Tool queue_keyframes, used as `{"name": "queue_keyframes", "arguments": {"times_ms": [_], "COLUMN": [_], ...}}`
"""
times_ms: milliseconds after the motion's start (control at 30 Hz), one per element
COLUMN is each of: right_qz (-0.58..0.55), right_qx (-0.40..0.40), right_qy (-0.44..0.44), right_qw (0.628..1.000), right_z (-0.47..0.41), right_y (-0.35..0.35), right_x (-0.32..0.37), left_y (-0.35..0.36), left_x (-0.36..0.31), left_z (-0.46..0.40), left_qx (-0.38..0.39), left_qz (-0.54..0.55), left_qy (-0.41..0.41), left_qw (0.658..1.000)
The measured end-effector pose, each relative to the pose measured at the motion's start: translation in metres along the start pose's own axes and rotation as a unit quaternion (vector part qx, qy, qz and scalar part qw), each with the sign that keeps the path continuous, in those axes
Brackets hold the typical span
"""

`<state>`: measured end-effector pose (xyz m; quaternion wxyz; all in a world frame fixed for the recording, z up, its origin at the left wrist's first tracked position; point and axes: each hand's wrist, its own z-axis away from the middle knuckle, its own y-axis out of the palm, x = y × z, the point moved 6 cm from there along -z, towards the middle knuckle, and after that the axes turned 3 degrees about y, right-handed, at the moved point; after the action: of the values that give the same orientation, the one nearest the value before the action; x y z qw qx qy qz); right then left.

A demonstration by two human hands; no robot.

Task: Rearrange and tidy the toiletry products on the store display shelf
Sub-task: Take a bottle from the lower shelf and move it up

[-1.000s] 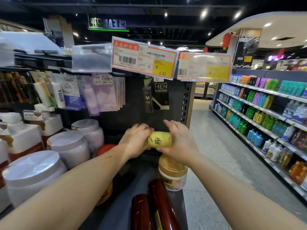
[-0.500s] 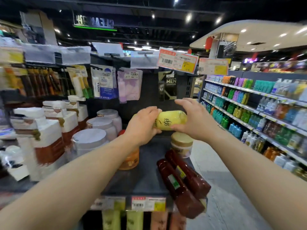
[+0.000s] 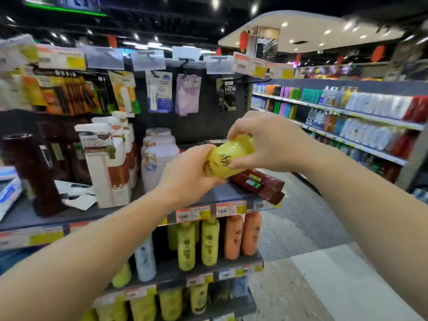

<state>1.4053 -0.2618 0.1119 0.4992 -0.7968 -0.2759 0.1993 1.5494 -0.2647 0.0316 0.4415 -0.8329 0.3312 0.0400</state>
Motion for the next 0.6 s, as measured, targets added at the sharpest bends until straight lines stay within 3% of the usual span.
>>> {"name": "queue_keyframes", "arguments": {"times_ms": [167,333,467,600], "right_qz": [0.01,-0.072,-0.179,-0.278], "right_qx": [0.117,0.221,0.226,0.238], "right_qy": [-0.057,-0.099,-0.086,-0.036], "right_qw": [0.991,0.968,0.954,0.93], "right_z": [0.012,0.02,0.027,0.043], "right_y": [0.041,0.131,0.199,0.263], "right_x": [0.055,0.085,0.084,0.073], "left_y": [0.017,0.065,0.095,0.124], "left_x": [0.015,0.059,0.103,0.14], "left_z": [0.087,0.169,0.216,0.25], "left_qx": [0.066,0.117,0.088,0.054], "left_qz": [0.096,0.136,0.18,0.192], "left_qy": [-0.087,-0.206,-0.308,-0.354], "left_qw": [0.989,0.962,0.93,0.914]}}
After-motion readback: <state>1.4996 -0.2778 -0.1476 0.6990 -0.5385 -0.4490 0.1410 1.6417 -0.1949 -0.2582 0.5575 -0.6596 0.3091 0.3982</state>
